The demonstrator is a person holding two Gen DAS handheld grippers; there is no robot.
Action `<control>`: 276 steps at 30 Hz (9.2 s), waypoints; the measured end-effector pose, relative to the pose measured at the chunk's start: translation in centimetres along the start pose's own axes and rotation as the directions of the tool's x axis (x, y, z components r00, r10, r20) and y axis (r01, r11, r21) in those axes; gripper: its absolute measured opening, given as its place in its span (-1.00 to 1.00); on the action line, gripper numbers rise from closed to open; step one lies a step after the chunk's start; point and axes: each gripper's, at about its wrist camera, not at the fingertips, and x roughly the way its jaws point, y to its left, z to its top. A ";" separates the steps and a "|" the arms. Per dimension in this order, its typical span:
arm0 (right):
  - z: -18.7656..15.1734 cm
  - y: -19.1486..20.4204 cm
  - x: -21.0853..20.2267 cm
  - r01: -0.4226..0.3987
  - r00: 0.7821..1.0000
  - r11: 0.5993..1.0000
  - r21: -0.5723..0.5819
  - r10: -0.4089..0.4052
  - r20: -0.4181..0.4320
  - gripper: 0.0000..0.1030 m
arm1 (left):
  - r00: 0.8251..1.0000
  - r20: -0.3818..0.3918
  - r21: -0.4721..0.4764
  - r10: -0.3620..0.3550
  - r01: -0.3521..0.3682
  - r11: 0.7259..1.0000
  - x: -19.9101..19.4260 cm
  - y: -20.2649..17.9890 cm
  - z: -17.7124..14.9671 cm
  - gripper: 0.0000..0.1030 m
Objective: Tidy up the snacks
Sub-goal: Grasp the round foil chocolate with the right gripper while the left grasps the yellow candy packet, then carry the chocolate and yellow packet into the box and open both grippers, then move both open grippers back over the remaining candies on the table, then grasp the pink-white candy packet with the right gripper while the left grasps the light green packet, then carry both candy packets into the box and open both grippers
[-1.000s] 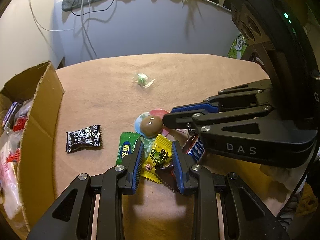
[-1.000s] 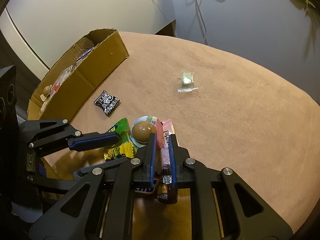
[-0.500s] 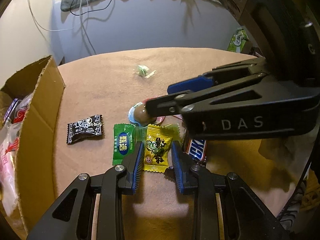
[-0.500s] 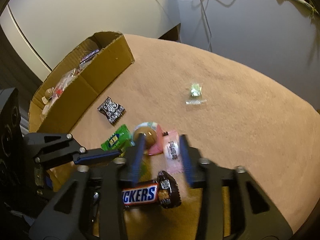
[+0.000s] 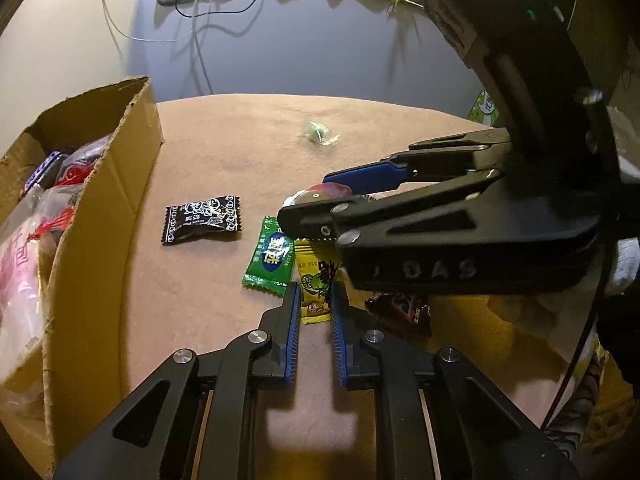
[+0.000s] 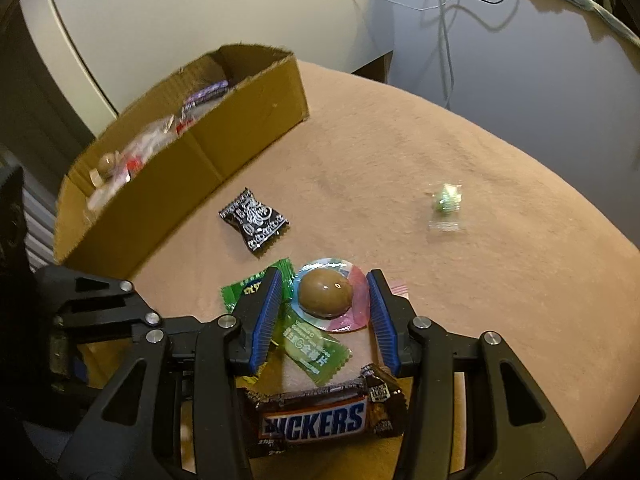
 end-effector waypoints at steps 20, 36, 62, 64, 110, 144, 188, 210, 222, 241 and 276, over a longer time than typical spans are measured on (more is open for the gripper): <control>-0.7 -2.6 -1.3 0.039 0.999 0.998 0.055 -0.040 0.015 -0.31 | 0.996 0.034 0.105 0.082 -0.085 0.991 1.6 -2.1 1.6 -0.54; -1.4 -1.7 -3.7 0.076 0.994 0.996 0.051 -0.079 0.071 -0.39 | 0.996 0.082 0.081 0.044 -0.051 0.995 -1.2 -1.5 1.9 -0.56; 1.6 5.8 -8.4 0.050 0.985 0.998 -0.030 -0.044 0.166 -0.38 | 0.976 0.195 0.004 0.095 -0.098 0.995 -8.0 3.2 0.7 -0.57; 2.1 6.9 -8.2 0.039 0.985 0.998 -0.042 -0.031 0.170 -0.38 | 0.974 0.199 -0.008 0.110 -0.111 0.994 -8.6 4.0 0.4 -0.57; 6.9 15.6 -2.5 -0.027 0.993 0.993 -0.118 0.040 0.109 0.19 | 0.956 0.201 -0.162 0.212 -0.181 0.970 -11.8 13.4 -2.9 -0.17; -2.5 0.7 -8.6 0.110 0.989 0.988 0.106 -0.119 0.084 0.19 | 0.985 0.167 0.004 0.030 -0.031 1.000 -7.0 1.6 -0.1 -0.17; -3.7 -4.4 -2.8 0.189 0.981 0.982 0.018 -0.188 -0.040 -0.59 | 0.999 -0.021 0.027 -0.048 0.048 0.998 4.1 -2.6 3.3 -0.47; -5.9 -7.7 -5.1 0.228 0.974 0.969 0.094 -0.228 -0.007 -0.59 | 0.995 -0.002 0.202 0.099 -0.096 0.975 5.9 -6.3 3.5 -0.60; -6.4 -7.6 -5.5 0.227 0.973 0.967 0.119 -0.229 0.005 -0.61 | 0.995 0.002 0.174 0.099 -0.098 0.980 5.1 -5.3 2.8 -0.63; -5.8 -5.7 -9.8 0.219 0.970 0.966 0.136 -0.231 0.077 -0.61 | 0.994 0.097 0.129 0.054 -0.067 0.989 0.1 -3.6 2.3 -0.63; 8.9 9.7 -3.0 0.060 0.991 0.993 -0.097 -0.048 0.125 -0.61 | 0.961 0.176 -0.092 0.212 -0.199 0.976 -8.5 12.1 2.8 -0.63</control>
